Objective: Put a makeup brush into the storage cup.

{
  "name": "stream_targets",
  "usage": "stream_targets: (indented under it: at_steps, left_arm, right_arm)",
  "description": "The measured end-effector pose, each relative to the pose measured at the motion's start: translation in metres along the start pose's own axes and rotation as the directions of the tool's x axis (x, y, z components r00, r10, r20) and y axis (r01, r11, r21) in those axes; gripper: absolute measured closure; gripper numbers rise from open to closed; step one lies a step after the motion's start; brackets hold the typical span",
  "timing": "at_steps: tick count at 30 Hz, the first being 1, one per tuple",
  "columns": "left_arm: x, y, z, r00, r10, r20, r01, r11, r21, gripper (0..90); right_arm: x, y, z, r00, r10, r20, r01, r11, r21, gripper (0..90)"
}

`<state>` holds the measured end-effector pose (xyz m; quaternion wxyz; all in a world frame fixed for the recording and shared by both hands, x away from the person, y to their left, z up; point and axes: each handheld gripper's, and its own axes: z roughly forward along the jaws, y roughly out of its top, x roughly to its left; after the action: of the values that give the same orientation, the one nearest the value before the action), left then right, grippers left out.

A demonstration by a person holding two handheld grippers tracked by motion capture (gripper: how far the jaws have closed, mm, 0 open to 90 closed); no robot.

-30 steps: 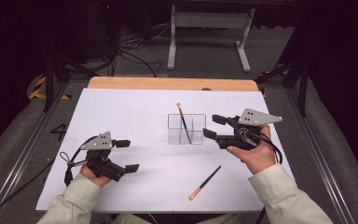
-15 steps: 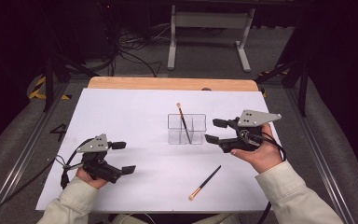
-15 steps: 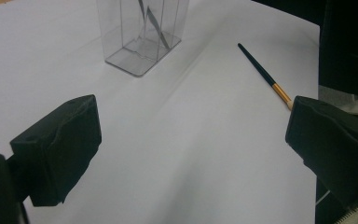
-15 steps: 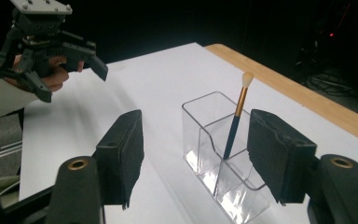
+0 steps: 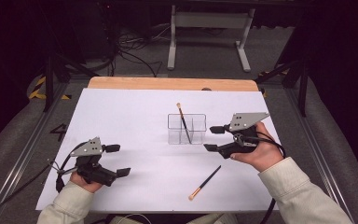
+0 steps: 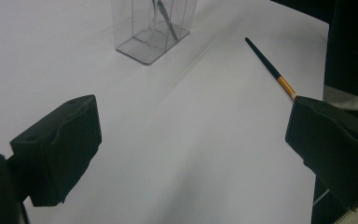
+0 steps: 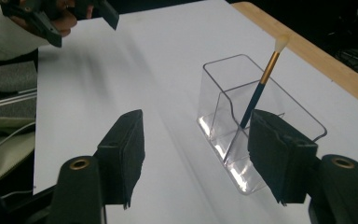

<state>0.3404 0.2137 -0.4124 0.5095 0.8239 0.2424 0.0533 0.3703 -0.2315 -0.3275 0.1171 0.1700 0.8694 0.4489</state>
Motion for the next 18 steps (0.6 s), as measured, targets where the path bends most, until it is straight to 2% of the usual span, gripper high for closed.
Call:
stream_targets:
  at_steps: [7,10,13,18]
  left_arm:
    - [-0.001,-0.004,-0.005,0.9997,-0.003,-0.023,0.003,1.0000,0.000,3.8]
    - [-0.001,-0.005,-0.008,0.9995,-0.005,-0.030,0.005,1.0000,-0.007,3.7]
    - [-0.002,-0.006,-0.010,0.9994,-0.008,-0.033,0.007,0.9999,-0.013,3.7]
    - [-0.002,-0.007,-0.011,0.9992,-0.011,-0.039,0.010,0.9998,-0.015,3.7]
  right_arm:
    - [0.002,-0.001,0.004,0.9994,-0.023,-0.027,0.024,0.999,0.042,36.4]
    - [0.002,-0.001,0.006,0.9989,-0.023,-0.040,0.025,0.998,0.052,36.4]
    - [0.003,-0.002,0.010,0.9971,-0.029,-0.071,0.034,0.997,0.072,36.7]
    - [0.004,-0.001,0.013,0.9958,-0.028,-0.087,0.035,0.996,0.082,36.4]
